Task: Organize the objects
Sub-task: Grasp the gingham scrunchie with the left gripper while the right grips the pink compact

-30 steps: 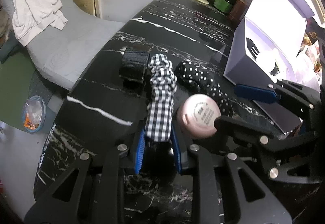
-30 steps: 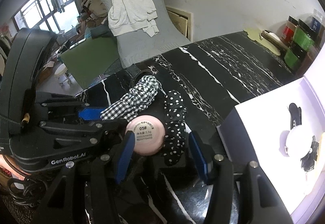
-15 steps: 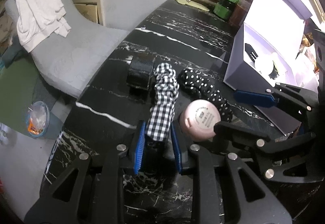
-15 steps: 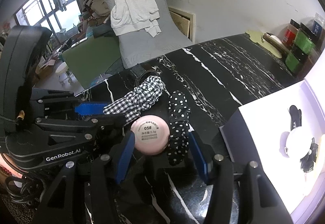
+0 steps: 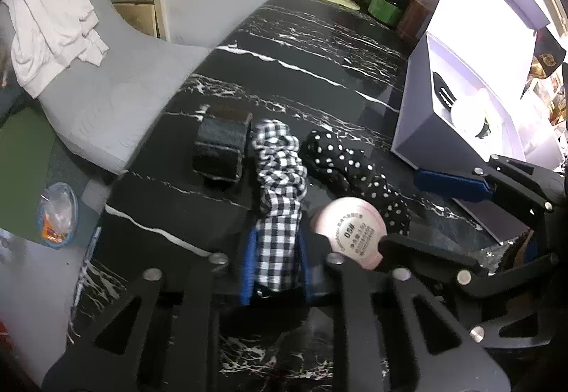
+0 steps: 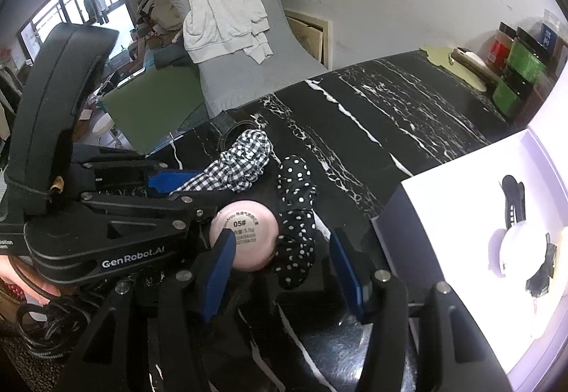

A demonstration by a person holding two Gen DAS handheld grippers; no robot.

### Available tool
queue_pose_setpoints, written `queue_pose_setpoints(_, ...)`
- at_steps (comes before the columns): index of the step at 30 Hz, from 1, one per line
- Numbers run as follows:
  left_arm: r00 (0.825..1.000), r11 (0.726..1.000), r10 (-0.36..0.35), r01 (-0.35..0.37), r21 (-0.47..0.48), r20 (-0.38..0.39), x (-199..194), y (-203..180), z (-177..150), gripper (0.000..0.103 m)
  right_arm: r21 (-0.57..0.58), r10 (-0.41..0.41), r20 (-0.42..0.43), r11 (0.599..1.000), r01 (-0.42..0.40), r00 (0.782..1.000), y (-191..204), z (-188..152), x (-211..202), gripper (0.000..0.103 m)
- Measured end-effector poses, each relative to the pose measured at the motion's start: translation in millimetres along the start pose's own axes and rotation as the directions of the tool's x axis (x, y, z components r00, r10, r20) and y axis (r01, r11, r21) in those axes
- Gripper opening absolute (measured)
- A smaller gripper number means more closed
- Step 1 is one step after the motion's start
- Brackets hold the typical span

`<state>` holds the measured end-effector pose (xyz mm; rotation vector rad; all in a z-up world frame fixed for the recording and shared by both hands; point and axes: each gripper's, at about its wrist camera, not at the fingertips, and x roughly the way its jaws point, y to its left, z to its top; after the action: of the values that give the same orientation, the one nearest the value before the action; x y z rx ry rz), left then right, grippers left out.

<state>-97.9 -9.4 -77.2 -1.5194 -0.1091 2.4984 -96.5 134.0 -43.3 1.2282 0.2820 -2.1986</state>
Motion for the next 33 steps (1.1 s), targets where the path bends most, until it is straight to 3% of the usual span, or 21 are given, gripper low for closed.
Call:
queue_pose_setpoints(12, 1.0, 0.999, 0.012, -0.012, -0.035, -0.01, -22, 14, -32, 0.017, -0.032, -0.022, 0.066, 0.999, 0.025, 0.998, 16, 4, -5, 0.056)
queue_pose_setpoints(25, 1.0, 0.988, 0.003, -0.003, -0.157, -0.001, -46, 63, -63, 0.017, -0.103, 0.043, 0.15, 0.994, -0.028, 0.988, 61, 28, 3, 0.056)
queue_pose_setpoints(29, 0.999, 0.985, 0.037, -0.033, -0.17, 0.017, -48, 76, -62, 0.017, -0.123, 0.014, 0.179, 0.992, 0.009, 0.984, 70, 40, 15, 0.056)
queue_pose_setpoints(33, 1.0, 0.981, 0.023, -0.018, -0.191, 0.022, -44, 87, -53, 0.017, -0.078, -0.022, 0.206, 0.996, 0.039, 0.978, 64, 54, 29, 0.056)
